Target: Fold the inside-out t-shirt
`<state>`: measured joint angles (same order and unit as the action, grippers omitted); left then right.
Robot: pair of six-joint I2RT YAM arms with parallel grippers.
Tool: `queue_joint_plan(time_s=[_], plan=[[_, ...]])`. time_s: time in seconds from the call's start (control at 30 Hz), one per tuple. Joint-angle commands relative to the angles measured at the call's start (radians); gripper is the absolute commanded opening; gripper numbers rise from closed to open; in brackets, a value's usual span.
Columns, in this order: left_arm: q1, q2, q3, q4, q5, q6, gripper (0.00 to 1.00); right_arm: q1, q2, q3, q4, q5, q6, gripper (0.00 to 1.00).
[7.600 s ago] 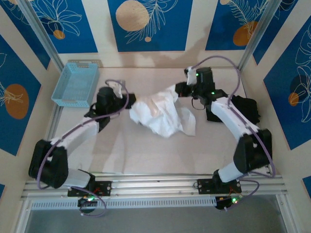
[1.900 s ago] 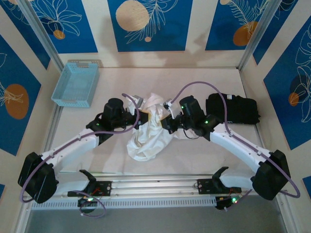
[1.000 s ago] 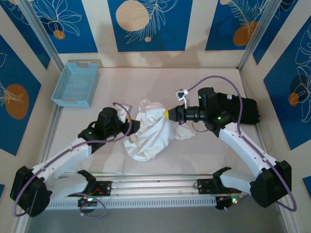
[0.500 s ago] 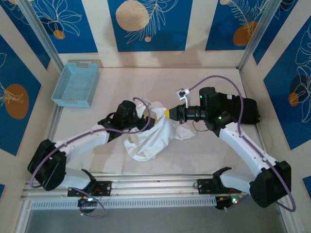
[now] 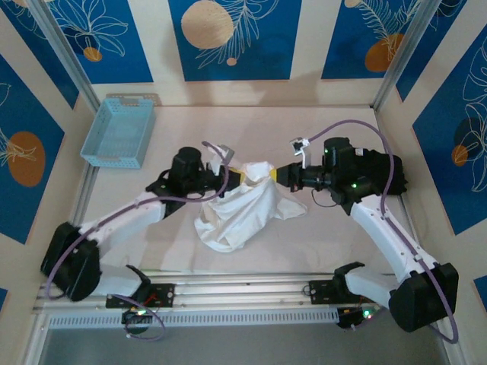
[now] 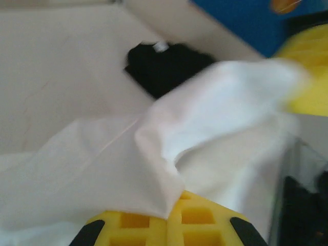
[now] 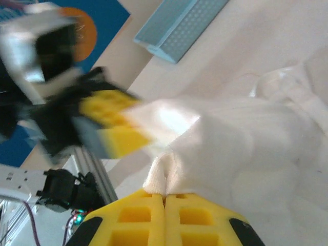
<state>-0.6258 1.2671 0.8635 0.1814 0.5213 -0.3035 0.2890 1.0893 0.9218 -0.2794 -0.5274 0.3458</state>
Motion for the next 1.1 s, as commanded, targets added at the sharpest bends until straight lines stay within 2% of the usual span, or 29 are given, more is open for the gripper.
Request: queue_joint_plan(time_s=[0.0, 0.13, 0.33, 0.4, 0.57, 0.6, 0.67, 0.7, 0.83, 0.97, 1.07], plan=[[0.007, -0.154, -0.059, 0.162, 0.216, -0.094, 0.0, -0.021, -0.013, 0.049, -0.042, -0.002, 0.0, 0.0], [0.017, -0.205, -0.078, 0.188, 0.256, -0.149, 0.0, -0.016, 0.01, 0.05, -0.011, -0.06, 0.014, 0.0], [0.057, -0.2, -0.122, 0.214, 0.217, -0.171, 0.0, -0.017, 0.017, 0.058, 0.013, -0.184, 0.022, 0.0], [0.061, -0.185, -0.125, 0.196, 0.179, -0.18, 0.0, -0.012, 0.021, 0.058, 0.024, -0.221, 0.025, 0.0], [0.064, -0.13, -0.115, 0.046, -0.007, -0.156, 0.0, 0.024, 0.037, 0.049, 0.097, -0.288, 0.06, 0.0], [0.064, -0.118, -0.115, 0.024, -0.042, -0.148, 0.08, 0.035, 0.043, 0.046, 0.121, -0.297, 0.076, 0.0], [0.063, -0.105, -0.115, -0.012, -0.086, -0.125, 0.1, 0.054, 0.058, 0.046, 0.153, -0.309, 0.093, 0.0], [0.062, -0.105, -0.116, -0.03, -0.114, -0.11, 0.15, 0.065, 0.066, 0.05, 0.16, -0.309, 0.098, 0.0], [0.05, -0.144, -0.121, -0.138, -0.299, -0.034, 0.46, 0.096, 0.085, 0.053, 0.192, -0.315, 0.102, 0.0], [-0.01, -0.233, -0.133, -0.22, -0.474, 0.065, 0.58, 0.103, 0.101, 0.056, 0.194, -0.306, 0.102, 0.0], [-0.081, -0.294, -0.134, -0.242, -0.527, 0.135, 0.6, 0.103, 0.115, 0.059, 0.187, -0.298, 0.104, 0.0]])
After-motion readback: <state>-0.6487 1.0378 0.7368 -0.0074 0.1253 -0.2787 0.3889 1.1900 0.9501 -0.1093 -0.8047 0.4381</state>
